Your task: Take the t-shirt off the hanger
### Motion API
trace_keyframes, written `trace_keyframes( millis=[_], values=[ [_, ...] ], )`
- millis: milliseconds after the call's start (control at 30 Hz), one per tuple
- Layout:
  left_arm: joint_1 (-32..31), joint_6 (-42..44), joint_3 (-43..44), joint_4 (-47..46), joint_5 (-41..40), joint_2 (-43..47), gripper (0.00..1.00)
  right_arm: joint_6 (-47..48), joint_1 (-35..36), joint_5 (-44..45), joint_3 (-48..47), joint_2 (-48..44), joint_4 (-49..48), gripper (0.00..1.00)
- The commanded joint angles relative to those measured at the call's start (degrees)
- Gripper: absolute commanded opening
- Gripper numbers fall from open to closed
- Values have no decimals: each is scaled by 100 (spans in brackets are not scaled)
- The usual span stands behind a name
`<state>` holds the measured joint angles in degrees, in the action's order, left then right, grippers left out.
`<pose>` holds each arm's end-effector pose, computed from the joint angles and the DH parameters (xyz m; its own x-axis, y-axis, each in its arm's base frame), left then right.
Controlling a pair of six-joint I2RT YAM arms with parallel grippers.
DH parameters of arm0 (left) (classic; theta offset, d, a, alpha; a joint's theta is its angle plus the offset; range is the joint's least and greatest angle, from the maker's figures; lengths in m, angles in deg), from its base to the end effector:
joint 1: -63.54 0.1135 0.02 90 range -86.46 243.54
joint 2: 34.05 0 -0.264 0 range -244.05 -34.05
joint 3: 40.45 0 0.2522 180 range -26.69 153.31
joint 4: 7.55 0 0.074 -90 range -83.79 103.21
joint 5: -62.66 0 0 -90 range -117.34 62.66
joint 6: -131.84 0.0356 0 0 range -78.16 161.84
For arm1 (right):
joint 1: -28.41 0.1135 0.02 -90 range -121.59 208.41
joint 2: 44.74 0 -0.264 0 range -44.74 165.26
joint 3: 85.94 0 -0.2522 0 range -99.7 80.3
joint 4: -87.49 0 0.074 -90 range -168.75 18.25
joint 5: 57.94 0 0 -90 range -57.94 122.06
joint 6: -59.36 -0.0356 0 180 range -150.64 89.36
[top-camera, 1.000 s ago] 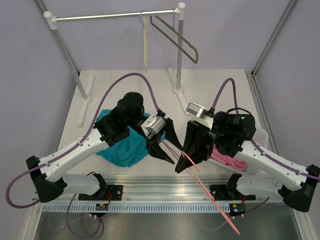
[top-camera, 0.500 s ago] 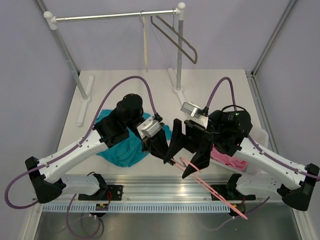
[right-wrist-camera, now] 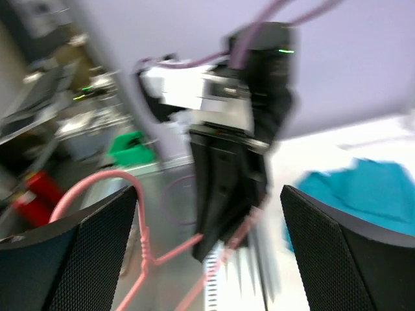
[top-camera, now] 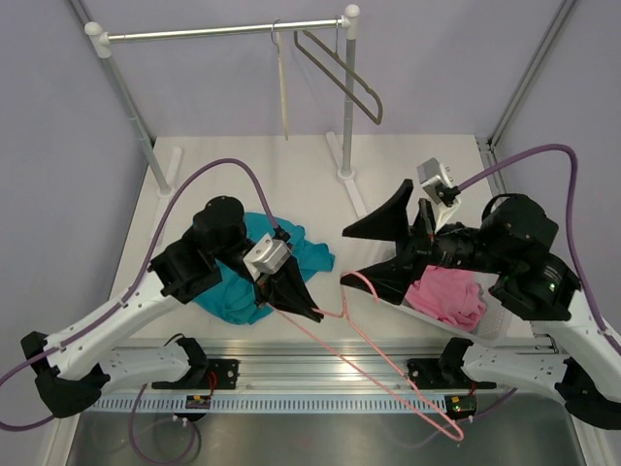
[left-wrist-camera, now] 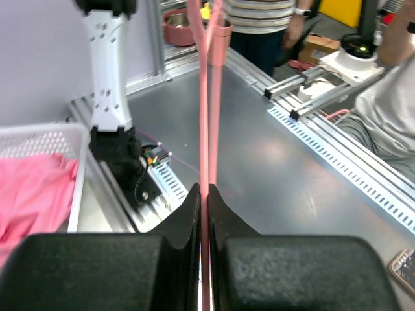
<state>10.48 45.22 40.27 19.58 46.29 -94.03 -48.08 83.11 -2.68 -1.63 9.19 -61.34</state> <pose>0.0973 -0.1862 0.4220 -0.0197 0.0539 -0.9984 0.8009 -0.5969 -0.0480 0.0725 0.1376 0.5138 -0.1967 0.1484 -0.9692 -0.9805 -0.0281 0.1947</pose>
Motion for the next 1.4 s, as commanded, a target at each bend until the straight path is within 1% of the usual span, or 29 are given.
trace_keyframes(
  millis=[0, 33, 100, 167, 200, 233, 300, 400, 467, 500, 567, 600, 667, 700, 767, 867, 933, 1033, 1067, 1133, 1167, 1200, 1233, 1267, 1333, 1367],
  values=[
    [251, -4, -200, 280, -402, 320, 0, 627, -20, 2731, -131, -330, 1642, 99],
    [313, -21, -288, 281, -410, 373, 0, 627, -12, 3415, -95, -409, 1843, 99],
    [471, -144, -324, 281, -559, 505, 0, 662, -12, 4069, -42, -550, 2038, 99],
    [577, -275, -306, 272, -673, 549, 0, 776, -20, 3793, 36, -620, 2170, 99],
    [621, -311, -280, 246, -909, 567, 0, 889, -20, 3155, 106, -656, 2162, 99],
    [647, -572, -271, 193, -990, 567, 0, 917, -20, 2844, 255, -726, 2101, 99],
    [735, -785, -219, 62, -1217, 462, 0, 1004, -20, 2178, 388, -787, 2013, 100],
    [841, -1171, -96, 52, -1525, 287, 0, 1022, -20, 2103, 599, -980, 2047, 100],
    [937, -1190, 1, 148, -1675, 242, 0, 892, -20, 2461, 678, -1077, 2152, 100],
    [972, -1173, 36, 349, -1937, 251, 0, 821, -12, 3125, 678, -1113, 2292, 100],
    [1043, -998, 80, 596, -2351, 329, 0, 585, -20, 3988, 678, -1201, 2459, 99],
    [1078, -936, 115, 823, -2709, 364, 0, 470, -20, 4967, 670, -1210, 2634, 100],
    [1209, -856, 116, 1027, -3080, 478, 0, 268, -12, 5747, 626, -1236, 2811, 100],
    [1245, -865, 63, 1036, -3126, 514, 0, 223, -20, 6255, 617, -1245, 2942, 99],
    [1289, -883, -16, 1045, -3153, 645, 0, 153, -20, 6505, 582, -1288, 2961, 100],
    [1298, -865, -174, 1045, -3127, 777, 0, 284, -20, 6401, 626, -1385, 2716, 99],
    [1298, -874, -262, 1037, -3100, 830, 0, 302, -20, 6479, 565, -1342, 2671, 100],
    [1307, -1014, -271, 1045, -3450, 971, 0, 249, -20, 6664, 511, -1262, 2742, 99],
    [1324, -1084, -262, 1141, -4052, 1023, 0, 232, -20, 6682, 520, -1262, 2742, 99],
    [1351, -1365, -192, 1317, -4967, 1164, 0, 196, -20, 6665, 573, -1297, 2750, 99],
    [1359, -1427, -175, 1561, -5859, 1199, 0, 205, -20, 6638, 599, -1315, 2733, 99],
    [1368, -1628, -157, 1686, -6312, 1261, 0, 205, -12, 6621, 660, -1393, 2724, 99],
    [1386, -1725, -122, 1991, -7169, 1270, 0, 214, -20, 6595, 687, -1412, 2724, 100],
    [1395, -1831, -87, 2186, -7561, 1270, 0, 214, -20, 6603, 696, -1455, 2741, 99],
    [1447, -1867, -78, 2572, -7923, 1270, 0, 214, -12, 6612, 679, -1552, 2803, 99],
    [1473, -1980, -130, 2696, -8377, 1288, 0, 231, -20, 6603, 670, -1587, 2838, 100]
  ],
)
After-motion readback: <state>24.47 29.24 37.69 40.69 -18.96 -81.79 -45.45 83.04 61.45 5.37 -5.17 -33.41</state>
